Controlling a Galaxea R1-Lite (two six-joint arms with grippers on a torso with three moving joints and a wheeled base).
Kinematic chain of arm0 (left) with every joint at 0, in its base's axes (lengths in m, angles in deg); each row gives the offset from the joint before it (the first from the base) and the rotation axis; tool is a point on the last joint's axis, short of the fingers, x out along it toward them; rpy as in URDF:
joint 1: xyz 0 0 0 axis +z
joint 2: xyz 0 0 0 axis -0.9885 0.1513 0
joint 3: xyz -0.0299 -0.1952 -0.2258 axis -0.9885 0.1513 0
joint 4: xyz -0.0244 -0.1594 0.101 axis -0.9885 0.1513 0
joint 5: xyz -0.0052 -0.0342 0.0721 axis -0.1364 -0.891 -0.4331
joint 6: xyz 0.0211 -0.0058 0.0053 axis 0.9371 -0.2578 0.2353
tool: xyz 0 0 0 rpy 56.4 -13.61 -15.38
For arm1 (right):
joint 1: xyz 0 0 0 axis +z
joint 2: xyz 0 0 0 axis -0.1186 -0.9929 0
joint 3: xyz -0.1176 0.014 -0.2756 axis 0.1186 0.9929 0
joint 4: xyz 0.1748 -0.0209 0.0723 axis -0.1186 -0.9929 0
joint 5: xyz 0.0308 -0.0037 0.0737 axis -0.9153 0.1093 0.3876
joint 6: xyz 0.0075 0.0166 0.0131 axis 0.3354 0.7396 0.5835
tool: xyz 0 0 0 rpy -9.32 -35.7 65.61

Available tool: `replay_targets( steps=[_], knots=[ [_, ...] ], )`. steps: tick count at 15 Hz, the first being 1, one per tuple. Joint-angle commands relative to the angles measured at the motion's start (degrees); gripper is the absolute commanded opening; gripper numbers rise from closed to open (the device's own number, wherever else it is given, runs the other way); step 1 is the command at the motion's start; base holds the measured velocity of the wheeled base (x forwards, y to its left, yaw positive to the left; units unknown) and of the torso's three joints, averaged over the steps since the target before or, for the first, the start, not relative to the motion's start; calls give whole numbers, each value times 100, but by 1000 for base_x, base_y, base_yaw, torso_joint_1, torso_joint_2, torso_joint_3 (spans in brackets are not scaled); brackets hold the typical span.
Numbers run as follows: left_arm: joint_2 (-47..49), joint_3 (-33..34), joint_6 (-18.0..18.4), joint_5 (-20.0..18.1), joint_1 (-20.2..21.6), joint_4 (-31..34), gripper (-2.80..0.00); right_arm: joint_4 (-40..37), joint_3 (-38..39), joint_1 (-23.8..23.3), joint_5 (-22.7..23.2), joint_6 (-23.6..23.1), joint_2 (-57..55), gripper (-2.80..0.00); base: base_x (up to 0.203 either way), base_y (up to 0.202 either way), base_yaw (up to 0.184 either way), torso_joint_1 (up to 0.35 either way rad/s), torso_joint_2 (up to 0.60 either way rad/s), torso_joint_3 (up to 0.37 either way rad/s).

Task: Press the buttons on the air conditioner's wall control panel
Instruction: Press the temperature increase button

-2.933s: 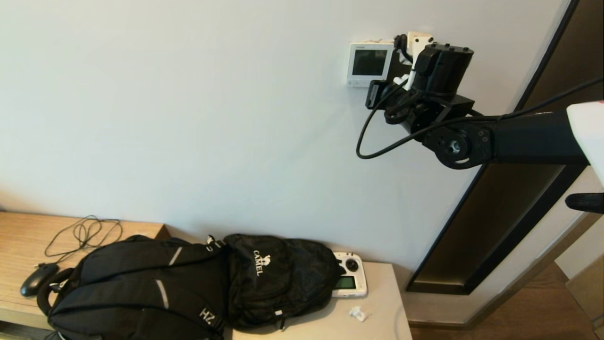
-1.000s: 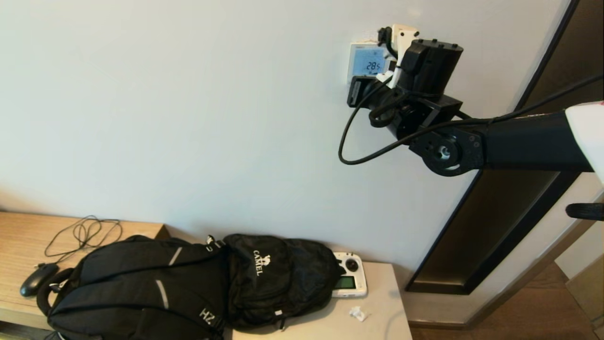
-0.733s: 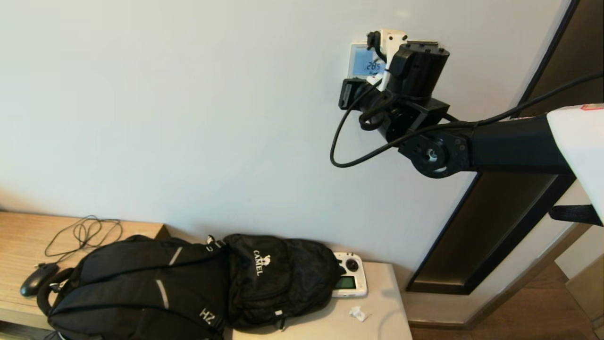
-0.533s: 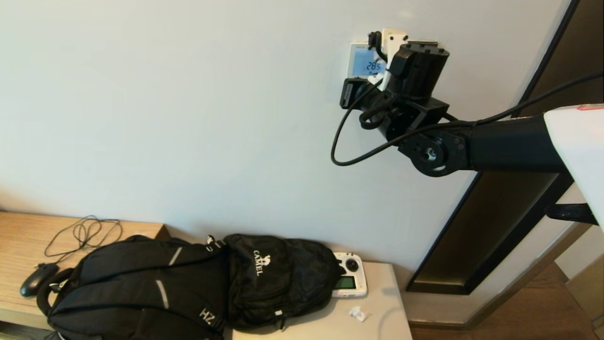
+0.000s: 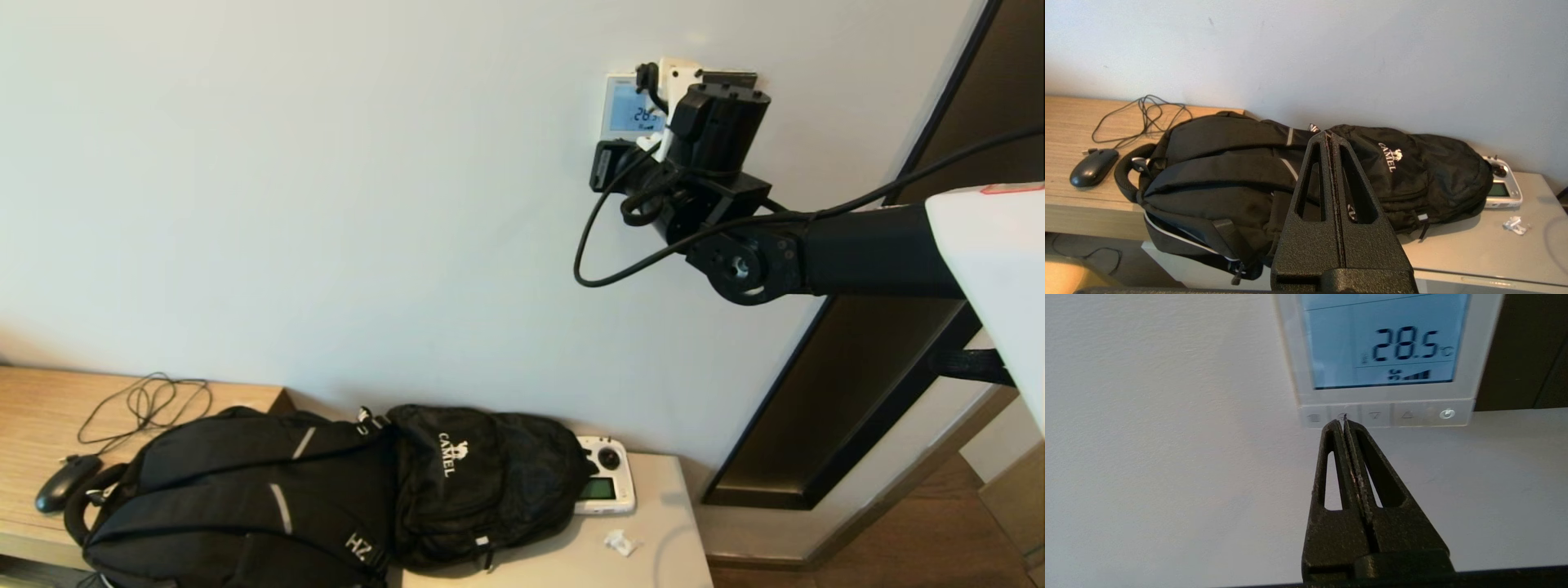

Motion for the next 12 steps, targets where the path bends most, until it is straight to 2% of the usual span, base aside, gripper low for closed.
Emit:
replay_targets(
  steps=[1,12],
  knots=[
    [-2,0,-1,-4,8,-2,-280,20,-23,-19,-12,-4,-31,-280,0,0,0,0,0,0],
    [-2,0,-1,-4,-1,-2,-280,11,-197,-115,-3,-13,-251,-280,0,0,0,0,0,0]
  ],
)
